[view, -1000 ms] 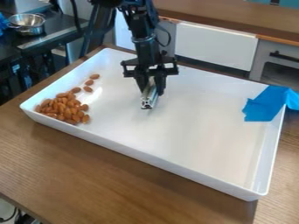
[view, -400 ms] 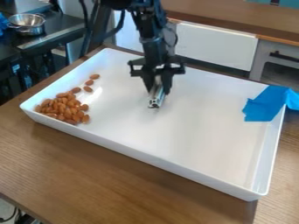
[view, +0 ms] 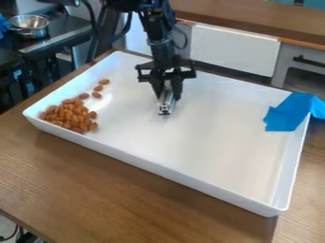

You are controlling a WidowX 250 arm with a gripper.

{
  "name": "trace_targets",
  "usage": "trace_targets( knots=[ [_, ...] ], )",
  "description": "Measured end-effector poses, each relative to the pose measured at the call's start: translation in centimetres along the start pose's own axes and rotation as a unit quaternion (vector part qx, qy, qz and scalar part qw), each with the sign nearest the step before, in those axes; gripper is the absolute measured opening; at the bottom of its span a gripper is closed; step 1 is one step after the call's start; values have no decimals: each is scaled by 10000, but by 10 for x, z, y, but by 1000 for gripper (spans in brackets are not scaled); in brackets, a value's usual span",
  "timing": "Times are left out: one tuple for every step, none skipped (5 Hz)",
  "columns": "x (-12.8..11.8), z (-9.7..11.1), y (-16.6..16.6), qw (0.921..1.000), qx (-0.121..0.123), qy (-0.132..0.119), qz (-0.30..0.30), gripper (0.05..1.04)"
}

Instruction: Sweep into pile

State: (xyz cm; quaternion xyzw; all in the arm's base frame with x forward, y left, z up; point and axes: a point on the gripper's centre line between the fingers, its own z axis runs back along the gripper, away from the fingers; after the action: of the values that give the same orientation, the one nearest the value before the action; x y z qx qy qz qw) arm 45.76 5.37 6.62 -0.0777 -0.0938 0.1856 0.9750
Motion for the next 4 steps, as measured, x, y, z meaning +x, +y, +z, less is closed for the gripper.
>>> trace_targets(
  knots=[
    [6, 3, 16, 9999, -10, -77, 95, 382],
    [7, 1, 30, 9998, -30, -98, 161, 382],
    [7, -1, 39, 9995, -48, -140, 279, 382],
    [11, -1, 46, 9929, -68, -350, 1134, 382]
  ],
)
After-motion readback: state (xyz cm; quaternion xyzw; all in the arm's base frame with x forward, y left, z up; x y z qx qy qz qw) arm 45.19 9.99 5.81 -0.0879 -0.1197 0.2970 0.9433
